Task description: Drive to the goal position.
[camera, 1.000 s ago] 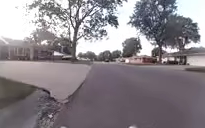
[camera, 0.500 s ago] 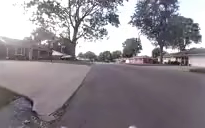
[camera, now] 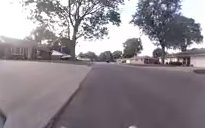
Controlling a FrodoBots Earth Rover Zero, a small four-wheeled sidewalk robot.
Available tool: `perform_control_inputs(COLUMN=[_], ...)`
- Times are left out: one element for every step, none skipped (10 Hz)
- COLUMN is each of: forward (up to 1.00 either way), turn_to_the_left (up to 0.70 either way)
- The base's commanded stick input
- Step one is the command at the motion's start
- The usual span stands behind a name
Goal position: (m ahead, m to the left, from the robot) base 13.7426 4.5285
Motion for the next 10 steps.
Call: perform_control_inputs(forward=[1.00, 1.00, 1.00, 1.00, 1.00, 1.00, 1.00, 0.92, 0.75, 0.73], turn_to_the_left=[0.00, 0.00, 0.00, 0.00, 0.00, 0.00, 0.00, 0.00, 0.00, 0.00])
